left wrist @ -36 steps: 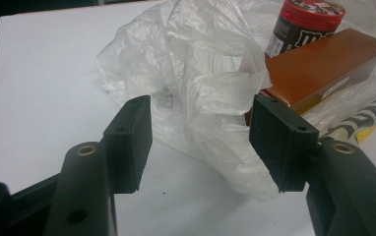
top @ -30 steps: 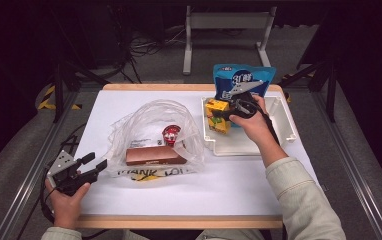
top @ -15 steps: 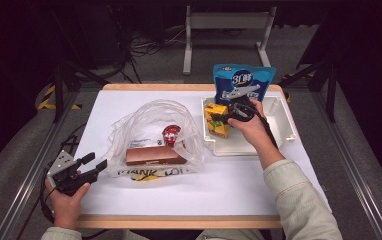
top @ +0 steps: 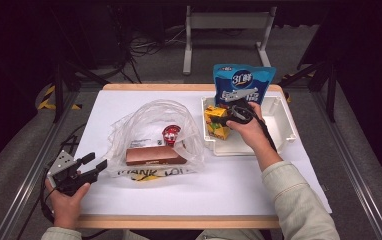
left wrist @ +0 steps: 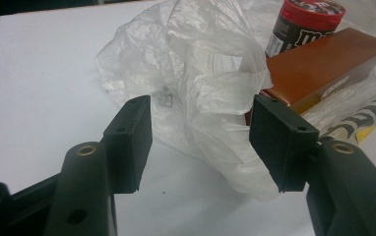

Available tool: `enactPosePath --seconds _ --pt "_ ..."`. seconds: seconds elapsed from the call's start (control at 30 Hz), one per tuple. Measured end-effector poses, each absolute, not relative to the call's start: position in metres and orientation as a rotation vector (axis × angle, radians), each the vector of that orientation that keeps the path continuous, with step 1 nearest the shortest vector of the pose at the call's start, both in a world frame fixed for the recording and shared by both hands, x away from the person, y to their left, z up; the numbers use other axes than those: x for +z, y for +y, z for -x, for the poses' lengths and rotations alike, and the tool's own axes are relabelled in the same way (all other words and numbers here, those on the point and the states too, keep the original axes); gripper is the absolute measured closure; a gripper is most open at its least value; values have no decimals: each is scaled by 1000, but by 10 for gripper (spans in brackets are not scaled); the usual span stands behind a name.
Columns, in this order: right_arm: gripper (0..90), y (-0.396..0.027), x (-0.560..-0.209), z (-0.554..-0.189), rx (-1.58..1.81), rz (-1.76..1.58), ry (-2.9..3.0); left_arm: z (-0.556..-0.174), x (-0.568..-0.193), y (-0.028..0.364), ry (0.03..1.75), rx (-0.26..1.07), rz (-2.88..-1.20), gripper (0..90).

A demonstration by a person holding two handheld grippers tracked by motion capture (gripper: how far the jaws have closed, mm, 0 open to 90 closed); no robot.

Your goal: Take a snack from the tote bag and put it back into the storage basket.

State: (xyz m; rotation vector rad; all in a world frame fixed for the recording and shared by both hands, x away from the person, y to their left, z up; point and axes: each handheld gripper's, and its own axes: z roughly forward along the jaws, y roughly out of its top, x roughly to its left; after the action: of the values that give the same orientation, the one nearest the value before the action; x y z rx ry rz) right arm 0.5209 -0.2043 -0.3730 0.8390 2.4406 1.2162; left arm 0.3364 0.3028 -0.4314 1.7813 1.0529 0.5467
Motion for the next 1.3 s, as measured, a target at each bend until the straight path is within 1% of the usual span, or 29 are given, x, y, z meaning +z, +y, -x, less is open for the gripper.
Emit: enactPosePath --seconds 0.73,1.0,1.1,1.23,1.3 --pt "539 -207 -382 -517 1225 -739 2406 -337 -432 302 1054 545 -1781 419" --pt "533 -208 -387 -518 1143 -759 2428 -337 -432 303 1059 541 -1778 419" --pt "509 -208 -387 -518 1143 -764 2425 -337 -432 303 1055 541 -1783 418" --pt "403 -209 -384 -517 1192 -783 2403 -337 -432 303 1059 540 -1779 418" --pt "390 -208 -382 -516 1223 -777 2396 -337 -432 303 1059 540 -1778 418"
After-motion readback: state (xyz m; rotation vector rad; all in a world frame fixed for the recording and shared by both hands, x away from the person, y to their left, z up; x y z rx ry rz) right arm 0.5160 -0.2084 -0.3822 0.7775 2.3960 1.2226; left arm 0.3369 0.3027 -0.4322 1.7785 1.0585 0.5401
